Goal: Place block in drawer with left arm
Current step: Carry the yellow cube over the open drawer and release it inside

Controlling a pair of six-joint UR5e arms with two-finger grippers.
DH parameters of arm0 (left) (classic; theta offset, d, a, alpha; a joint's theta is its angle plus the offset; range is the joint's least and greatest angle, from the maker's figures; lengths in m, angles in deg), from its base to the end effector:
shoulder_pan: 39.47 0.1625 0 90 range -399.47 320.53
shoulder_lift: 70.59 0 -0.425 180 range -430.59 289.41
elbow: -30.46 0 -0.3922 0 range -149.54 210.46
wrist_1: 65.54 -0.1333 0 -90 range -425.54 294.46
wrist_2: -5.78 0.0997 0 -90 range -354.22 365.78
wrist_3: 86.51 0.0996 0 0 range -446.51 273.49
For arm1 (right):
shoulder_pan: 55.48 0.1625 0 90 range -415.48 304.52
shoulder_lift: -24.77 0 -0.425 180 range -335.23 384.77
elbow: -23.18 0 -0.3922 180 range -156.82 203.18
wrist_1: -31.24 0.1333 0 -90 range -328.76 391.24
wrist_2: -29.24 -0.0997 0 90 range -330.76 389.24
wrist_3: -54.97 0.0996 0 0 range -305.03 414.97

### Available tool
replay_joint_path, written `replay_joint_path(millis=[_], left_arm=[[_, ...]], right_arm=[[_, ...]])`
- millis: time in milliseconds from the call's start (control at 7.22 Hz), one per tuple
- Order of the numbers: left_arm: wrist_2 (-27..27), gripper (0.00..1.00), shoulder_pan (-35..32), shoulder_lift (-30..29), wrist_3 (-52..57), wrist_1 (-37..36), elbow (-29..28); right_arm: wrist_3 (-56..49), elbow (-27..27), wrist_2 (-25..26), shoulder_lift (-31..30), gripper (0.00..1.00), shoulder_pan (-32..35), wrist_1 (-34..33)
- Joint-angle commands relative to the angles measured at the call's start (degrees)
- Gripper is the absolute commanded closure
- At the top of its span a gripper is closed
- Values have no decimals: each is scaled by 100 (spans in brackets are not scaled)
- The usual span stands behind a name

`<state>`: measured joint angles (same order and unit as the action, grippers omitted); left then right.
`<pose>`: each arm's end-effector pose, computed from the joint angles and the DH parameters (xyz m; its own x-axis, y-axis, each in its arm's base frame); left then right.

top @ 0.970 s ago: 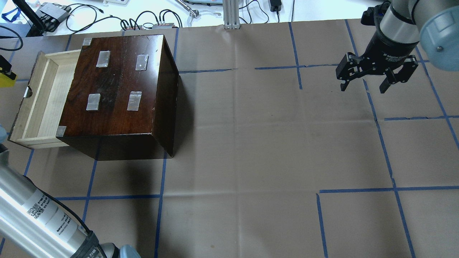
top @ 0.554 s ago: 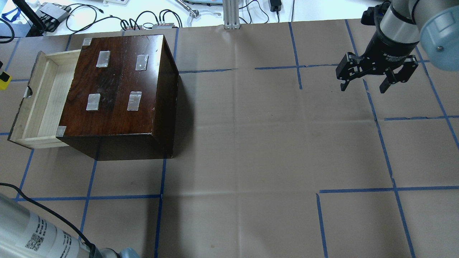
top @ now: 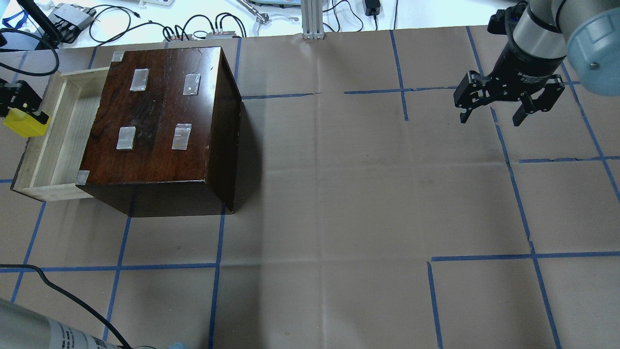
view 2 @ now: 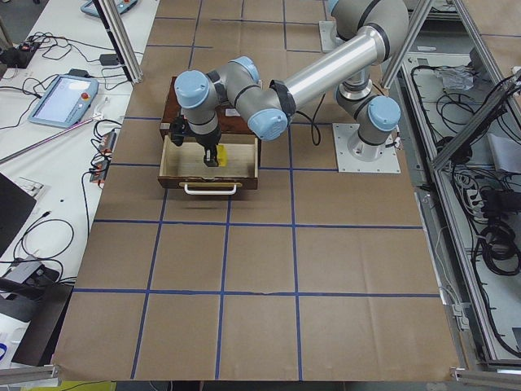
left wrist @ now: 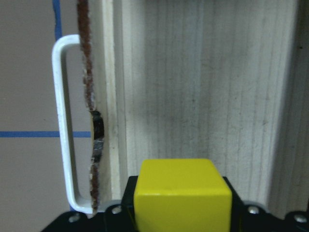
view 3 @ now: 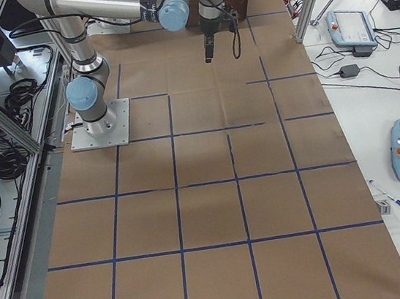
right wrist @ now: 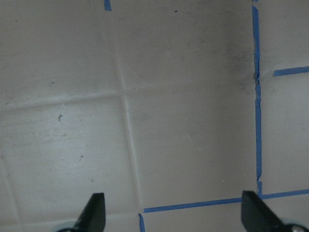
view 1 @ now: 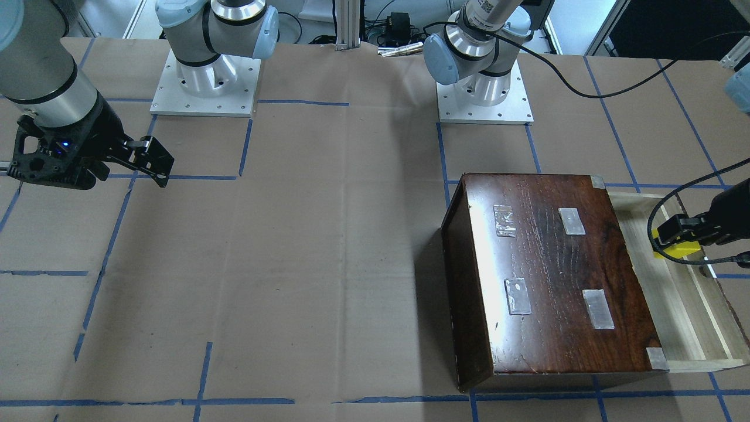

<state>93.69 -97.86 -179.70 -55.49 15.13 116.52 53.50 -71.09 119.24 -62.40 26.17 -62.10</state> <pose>0.2014 -0.5885 0.3523 -0.9964 -0.0150 0.0835 -0.0093 0.9976 0.0685 0.0588 -0.5172 0.4326 -0.9928 0.1198 -0.0017 0.1195 0.9907 0.0656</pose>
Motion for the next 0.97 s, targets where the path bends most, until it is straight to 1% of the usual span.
replay_joint_path(millis=[0,139,277,831], left_arm=[[-10,100,-40,-232,-52,-270,105],[-36,100,-49,-364,-52,-340,78],[-45,100,-84,-383,-52,-445,78],[-54,98,-216,-445,-52,-455,34]], right_arm=[[6,-3,0,-1,0,0,0],[-3,5,0,-1,0,0,0],[-3,-3,0,-1,0,0,0],[-3,-3,0,-1,0,0,0]])
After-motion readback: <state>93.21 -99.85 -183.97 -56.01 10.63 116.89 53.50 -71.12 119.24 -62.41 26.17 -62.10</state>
